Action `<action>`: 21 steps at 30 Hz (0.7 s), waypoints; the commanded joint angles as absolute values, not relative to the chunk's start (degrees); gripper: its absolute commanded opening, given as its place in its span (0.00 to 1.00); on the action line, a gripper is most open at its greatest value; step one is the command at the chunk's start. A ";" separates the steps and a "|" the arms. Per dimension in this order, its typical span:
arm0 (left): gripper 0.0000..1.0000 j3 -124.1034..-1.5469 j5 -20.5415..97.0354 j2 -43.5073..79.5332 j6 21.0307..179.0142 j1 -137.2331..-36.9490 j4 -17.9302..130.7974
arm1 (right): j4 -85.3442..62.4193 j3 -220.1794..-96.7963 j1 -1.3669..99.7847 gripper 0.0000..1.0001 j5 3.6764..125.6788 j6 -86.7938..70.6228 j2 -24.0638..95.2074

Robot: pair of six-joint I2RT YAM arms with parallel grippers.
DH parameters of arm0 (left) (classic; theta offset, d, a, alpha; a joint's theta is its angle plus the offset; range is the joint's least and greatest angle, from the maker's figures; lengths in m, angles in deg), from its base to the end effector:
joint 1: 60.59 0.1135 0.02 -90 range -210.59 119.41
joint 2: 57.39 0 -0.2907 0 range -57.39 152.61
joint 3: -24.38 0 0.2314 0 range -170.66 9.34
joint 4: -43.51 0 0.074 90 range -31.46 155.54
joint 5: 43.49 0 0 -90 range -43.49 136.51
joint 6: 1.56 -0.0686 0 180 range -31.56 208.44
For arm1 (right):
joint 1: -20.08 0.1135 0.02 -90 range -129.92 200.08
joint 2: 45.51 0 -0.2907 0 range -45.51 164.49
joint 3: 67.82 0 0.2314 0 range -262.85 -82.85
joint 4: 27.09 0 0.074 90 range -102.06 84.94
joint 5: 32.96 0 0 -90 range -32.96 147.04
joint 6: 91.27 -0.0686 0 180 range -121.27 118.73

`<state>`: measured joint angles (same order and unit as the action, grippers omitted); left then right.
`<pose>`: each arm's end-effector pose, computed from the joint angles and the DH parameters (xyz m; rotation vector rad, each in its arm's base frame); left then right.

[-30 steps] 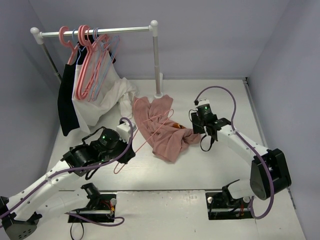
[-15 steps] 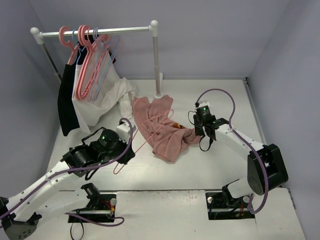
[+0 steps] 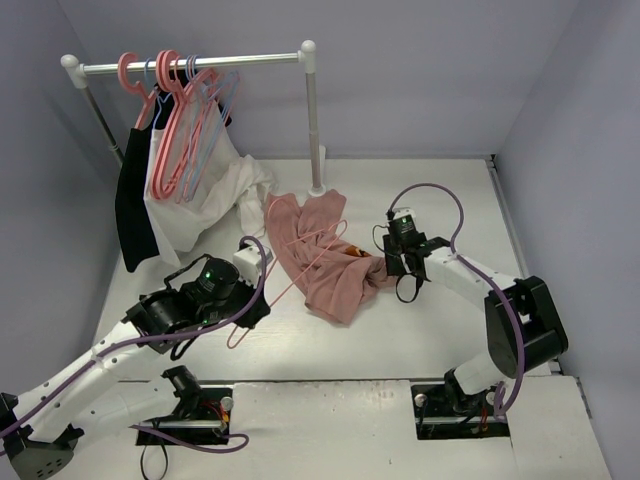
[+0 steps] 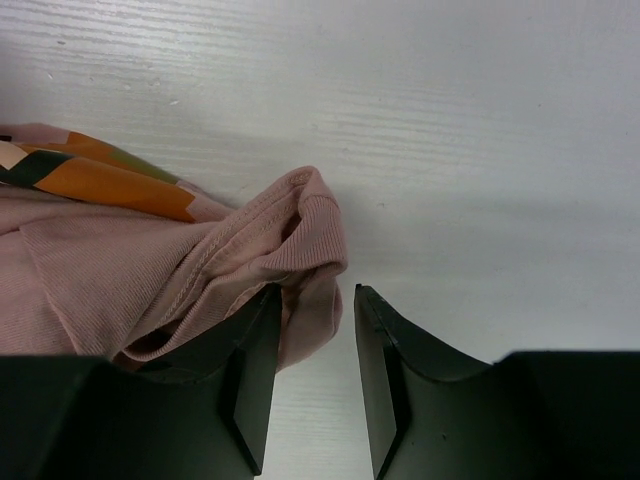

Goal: Place the t-shirt on the hanger

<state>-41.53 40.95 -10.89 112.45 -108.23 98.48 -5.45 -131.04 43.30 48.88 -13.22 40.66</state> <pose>0.0988 -0.1182 0.3185 0.5285 2.2454 -0.7851 0.2931 0.1151 0.2137 -0.1604 2.3377 0.1368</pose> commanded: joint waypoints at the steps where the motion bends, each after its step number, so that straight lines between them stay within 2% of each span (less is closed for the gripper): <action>1: 0.00 -42.34 39.36 -10.33 110.94 -108.58 94.30 | -8.28 -131.64 42.93 0.29 47.57 -13.17 41.29; 3: 0.00 -42.34 38.19 -10.07 110.90 -108.79 93.78 | -8.54 -131.92 42.87 0.20 47.26 -12.80 41.36; 6: 0.00 -42.83 37.39 -9.35 110.85 -109.66 93.24 | -8.37 -132.92 42.93 0.01 46.84 -12.32 39.92; 14: 0.00 -46.51 43.71 -3.97 111.29 -120.07 91.33 | -6.54 -138.62 42.93 0.00 49.44 -12.15 33.25; 21: 0.00 -45.68 45.87 -2.69 112.53 -121.94 88.09 | -4.70 -141.42 42.93 0.00 51.07 -12.14 32.36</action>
<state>-43.08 43.39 -2.16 111.66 -121.66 94.11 -5.31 -139.05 43.30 49.99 -12.52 34.42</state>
